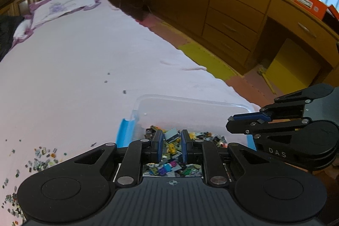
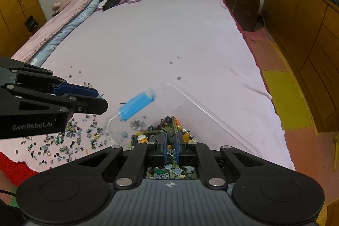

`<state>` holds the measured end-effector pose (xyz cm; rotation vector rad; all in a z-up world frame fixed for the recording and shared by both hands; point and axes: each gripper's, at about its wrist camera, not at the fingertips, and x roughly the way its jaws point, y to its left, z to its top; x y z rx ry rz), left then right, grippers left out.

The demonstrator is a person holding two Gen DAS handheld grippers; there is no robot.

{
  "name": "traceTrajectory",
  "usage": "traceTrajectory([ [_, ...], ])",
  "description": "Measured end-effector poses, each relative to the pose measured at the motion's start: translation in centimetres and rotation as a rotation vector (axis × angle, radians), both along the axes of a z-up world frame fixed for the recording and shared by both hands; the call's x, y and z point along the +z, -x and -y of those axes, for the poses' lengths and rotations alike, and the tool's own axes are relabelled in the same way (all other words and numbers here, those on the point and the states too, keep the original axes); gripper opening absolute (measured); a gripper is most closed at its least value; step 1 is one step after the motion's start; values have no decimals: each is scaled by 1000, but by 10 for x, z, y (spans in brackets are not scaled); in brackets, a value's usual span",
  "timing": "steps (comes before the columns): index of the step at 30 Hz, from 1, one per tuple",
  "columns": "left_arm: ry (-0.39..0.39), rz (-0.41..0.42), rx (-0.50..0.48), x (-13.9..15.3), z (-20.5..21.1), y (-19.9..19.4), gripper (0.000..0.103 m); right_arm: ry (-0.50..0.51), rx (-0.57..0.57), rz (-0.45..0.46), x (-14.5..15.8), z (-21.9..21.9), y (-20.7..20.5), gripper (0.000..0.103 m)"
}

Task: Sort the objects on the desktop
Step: 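Carry both held bricks over the clear plastic box, then lower both held bricks into the box and open both tools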

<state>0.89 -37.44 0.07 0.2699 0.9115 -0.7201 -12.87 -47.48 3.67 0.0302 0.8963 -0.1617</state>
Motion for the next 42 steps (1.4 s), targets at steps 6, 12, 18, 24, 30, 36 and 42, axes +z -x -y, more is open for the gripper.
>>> traceTrajectory([
  [6,-4,-10,-31,-3,14,3,19,-2,-24,-3,-3,11,5,8],
  [12,-8,-19,-57,-6,25,6,19,-4,-39,-20,-8,19,9,8],
  [18,-12,-29,-69,-8,31,5,19,-7,-48,-33,-10,21,8,8],
  [24,-17,-40,-77,-9,31,5,22,-8,-70,-49,-12,24,8,15],
  [30,-13,-49,-86,-7,21,5,43,-31,-129,-46,-12,25,9,37],
  [36,-10,-59,-103,-4,9,5,63,-24,-172,-41,-13,13,11,54],
  [42,0,-49,-97,2,-9,7,83,-16,-218,-23,-8,-3,15,67],
])
